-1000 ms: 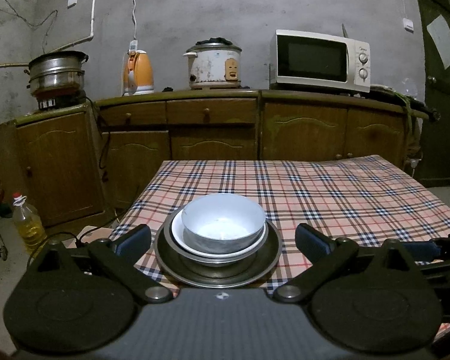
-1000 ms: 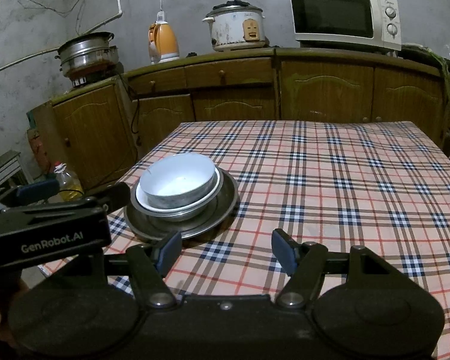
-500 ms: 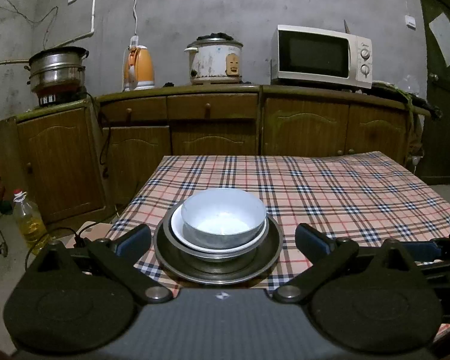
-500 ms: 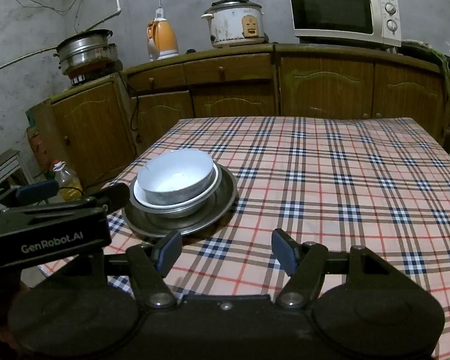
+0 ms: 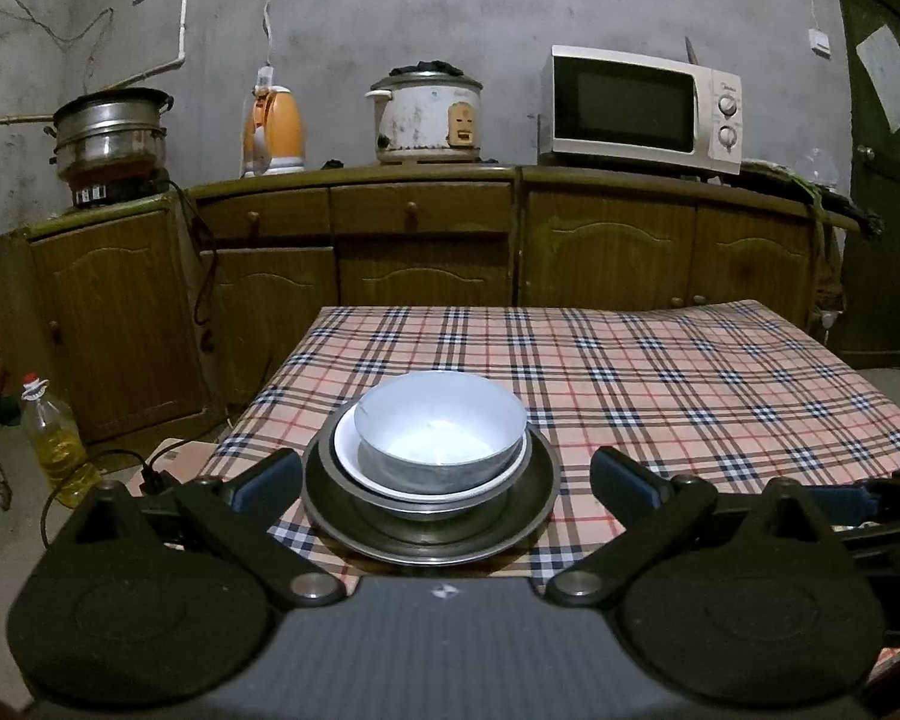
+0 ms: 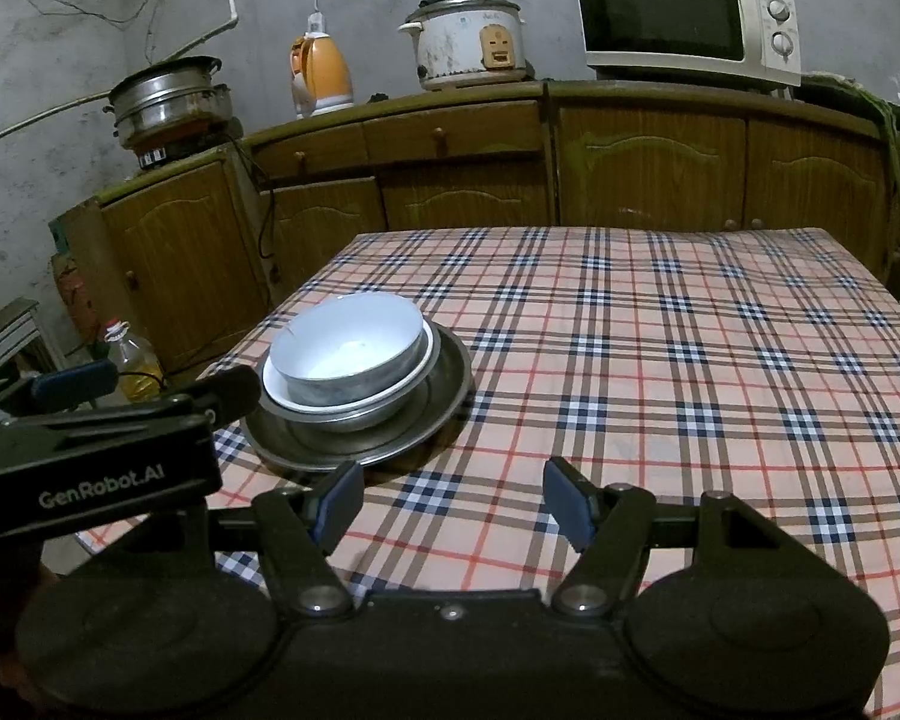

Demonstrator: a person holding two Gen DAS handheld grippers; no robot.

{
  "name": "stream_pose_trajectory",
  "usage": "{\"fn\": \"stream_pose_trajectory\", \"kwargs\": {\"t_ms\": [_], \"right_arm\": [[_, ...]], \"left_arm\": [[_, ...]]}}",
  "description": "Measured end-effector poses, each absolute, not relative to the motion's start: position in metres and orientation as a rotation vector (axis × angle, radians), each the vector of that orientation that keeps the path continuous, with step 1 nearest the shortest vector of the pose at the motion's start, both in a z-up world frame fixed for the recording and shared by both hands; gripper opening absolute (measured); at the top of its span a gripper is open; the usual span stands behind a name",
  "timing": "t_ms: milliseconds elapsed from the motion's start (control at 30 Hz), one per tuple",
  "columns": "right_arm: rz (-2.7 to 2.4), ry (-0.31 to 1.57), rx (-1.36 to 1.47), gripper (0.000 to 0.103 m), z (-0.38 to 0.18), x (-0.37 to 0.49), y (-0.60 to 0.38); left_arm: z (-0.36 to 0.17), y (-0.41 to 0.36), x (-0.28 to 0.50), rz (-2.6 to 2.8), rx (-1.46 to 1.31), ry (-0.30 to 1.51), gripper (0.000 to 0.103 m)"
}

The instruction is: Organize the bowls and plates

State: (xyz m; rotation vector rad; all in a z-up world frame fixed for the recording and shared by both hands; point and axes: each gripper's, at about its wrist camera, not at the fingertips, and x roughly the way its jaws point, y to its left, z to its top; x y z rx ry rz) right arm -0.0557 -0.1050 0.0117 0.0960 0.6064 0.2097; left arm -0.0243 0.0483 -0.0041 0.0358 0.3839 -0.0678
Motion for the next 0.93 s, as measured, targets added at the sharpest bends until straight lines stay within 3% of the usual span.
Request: {"fn": "stream_pose_trajectory", "kwargs": {"t_ms": [933], "right_arm": [[0.208,0.619,0.099,0.079,0.0055,-0.0534,-0.1057]], "left_arm": [[-0.0079,0.0474,-0.019,-0.079,0.015,0.404,0.103]]}}
